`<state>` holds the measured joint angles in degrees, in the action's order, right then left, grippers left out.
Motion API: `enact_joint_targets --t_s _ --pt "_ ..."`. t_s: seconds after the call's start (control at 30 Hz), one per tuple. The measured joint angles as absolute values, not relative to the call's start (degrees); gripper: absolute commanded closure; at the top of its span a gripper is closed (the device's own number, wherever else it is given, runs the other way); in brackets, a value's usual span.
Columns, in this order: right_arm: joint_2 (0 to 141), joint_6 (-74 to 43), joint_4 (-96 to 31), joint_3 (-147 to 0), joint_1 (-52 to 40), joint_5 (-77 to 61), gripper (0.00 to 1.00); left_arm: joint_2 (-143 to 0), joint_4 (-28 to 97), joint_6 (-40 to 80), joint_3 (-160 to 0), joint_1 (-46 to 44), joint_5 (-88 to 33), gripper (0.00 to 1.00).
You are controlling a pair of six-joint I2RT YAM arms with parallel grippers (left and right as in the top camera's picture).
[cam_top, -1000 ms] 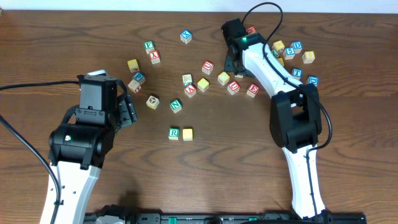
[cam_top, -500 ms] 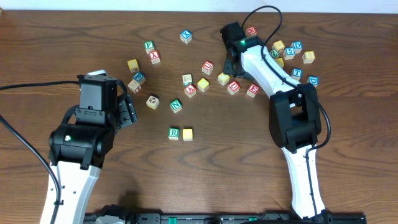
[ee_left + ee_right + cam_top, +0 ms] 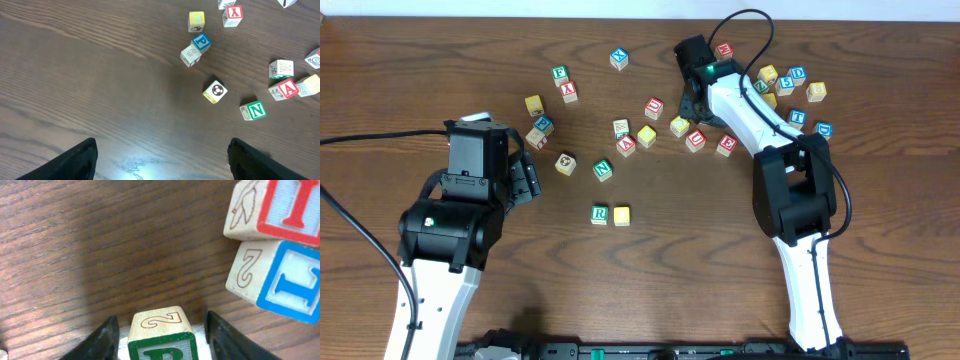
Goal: Spell out ROBOT
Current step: 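Lower the right gripper and close it on the green B block, then carry the B block toward the right of the O block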
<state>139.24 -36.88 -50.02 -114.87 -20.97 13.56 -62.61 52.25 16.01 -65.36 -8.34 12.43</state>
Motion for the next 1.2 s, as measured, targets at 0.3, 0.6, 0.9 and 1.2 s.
enact_joint_targets --t_s 0.3,0.6,0.9,1.2 --pt "139.24 -36.64 -49.84 -114.78 -20.97 13.93 0.82 -62.61 52.25 15.99 -65.36 -8.34 12.43 0.18" --pt "139.24 -35.94 -49.91 -114.78 -20.97 13.96 0.87 -62.61 52.25 16.01 -65.36 -8.34 12.43 0.18" --pt "137.43 -33.87 -51.20 -114.56 -20.97 13.89 0.85 -62.61 52.25 16.01 -65.36 -8.34 12.43 0.18" --pt "125.19 -32.34 -56.38 -114.50 -21.47 12.27 0.90 -62.61 52.25 16.01 -65.36 -8.34 12.43 0.18"
